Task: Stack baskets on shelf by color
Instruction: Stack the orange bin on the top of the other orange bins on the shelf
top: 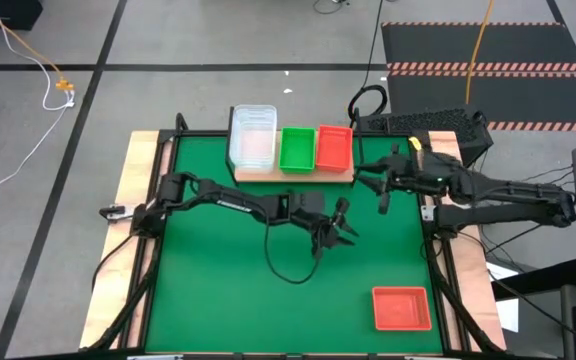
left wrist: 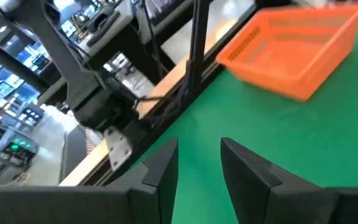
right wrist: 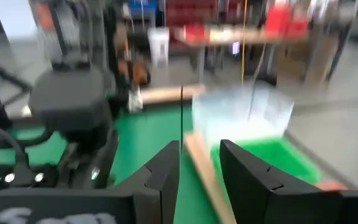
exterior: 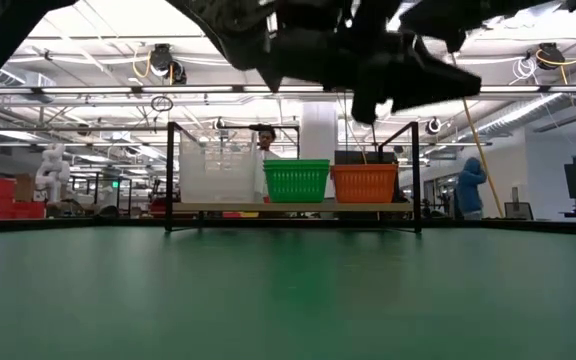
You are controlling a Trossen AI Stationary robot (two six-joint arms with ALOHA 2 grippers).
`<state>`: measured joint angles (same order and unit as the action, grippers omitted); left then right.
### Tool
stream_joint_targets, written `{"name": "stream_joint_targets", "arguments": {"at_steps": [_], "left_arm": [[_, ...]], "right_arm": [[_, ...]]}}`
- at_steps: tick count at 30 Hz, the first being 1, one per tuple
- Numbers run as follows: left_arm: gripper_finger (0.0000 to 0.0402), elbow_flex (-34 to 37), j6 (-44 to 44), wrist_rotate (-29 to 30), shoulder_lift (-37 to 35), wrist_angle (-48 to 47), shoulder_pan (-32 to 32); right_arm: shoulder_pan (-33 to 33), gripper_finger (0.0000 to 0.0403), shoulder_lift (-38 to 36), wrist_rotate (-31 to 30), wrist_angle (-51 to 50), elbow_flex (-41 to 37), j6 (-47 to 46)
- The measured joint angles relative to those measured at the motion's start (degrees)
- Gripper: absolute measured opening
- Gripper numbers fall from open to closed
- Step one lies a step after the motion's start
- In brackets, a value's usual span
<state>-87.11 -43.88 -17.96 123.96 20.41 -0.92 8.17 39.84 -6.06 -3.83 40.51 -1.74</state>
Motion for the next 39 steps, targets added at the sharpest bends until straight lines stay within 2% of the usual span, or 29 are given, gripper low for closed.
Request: {"name": "stream_joint_targets", "arguments": {"at_steps": [2,4,8,9,11,17,22,28,34,37,39], "left_arm": [[0.0124,0.01,-0.61,0.72,0.5,-0.63,0.26],[0.0124,0.02,-0.71,0.5,0.51,-0.91,0.36],[0.0124,-0.07,-5.66,-7.63,0.43,0.81,-0.74],[0.0124,-0.06,-7.57,-9.32,0.42,1.24,-1.3],[0.0125,-0.06,-11.65,-10.2,0.45,1.56,-2.47],[0.0125,-0.04,-14.19,-10.2,1.18,-0.62,-4.83],[0.0125,-0.07,-13.08,-10.07,1.58,1.59,-7.22],[0.0125,-0.07,-11.48,-10.07,1.58,2.47,-10.61],[0.0125,-0.07,-12.36,-6.68,1.62,3.13,-12.54],[0.0134,-0.87,-14.94,-6.51,4.64,8.96,-12.83],[0.015,-3.19,-15.58,-6.34,9.04,13.18,-13.1]], "right_arm": [[-1.57,0.0112,2.85,-2.21,-5.98,2.4,-2.17],[-4.91,0.0112,7.6,-9.93,-11.18,5.5,-6.82],[-11.5,0.0112,18.12,-24.87,-20.98,12.43,-14.52],[-12.62,0.0112,20.09,-26.46,-22.95,14.17,-16.17],[-14.33,0.0112,22.62,-25.95,-26.65,17.52,-18.87],[-21.41,0.0112,27.34,-13.89,-43.64,23.85,-31.68],[-30.14,0.0112,30.84,-5.62,-58.38,23.3,-49.69],[-41.56,0.0112,36.36,9.41,-70.67,22.22,-66.07],[-50.23,0.0112,37.57,19.7,-68.85,22.16,-77.76],[-53.52,0.0112,36.37,22.09,-66.98,22.16,-81.54],[-54.88,0.0112,35.63,23.4,-66.87,22.16,-83.96]]}}
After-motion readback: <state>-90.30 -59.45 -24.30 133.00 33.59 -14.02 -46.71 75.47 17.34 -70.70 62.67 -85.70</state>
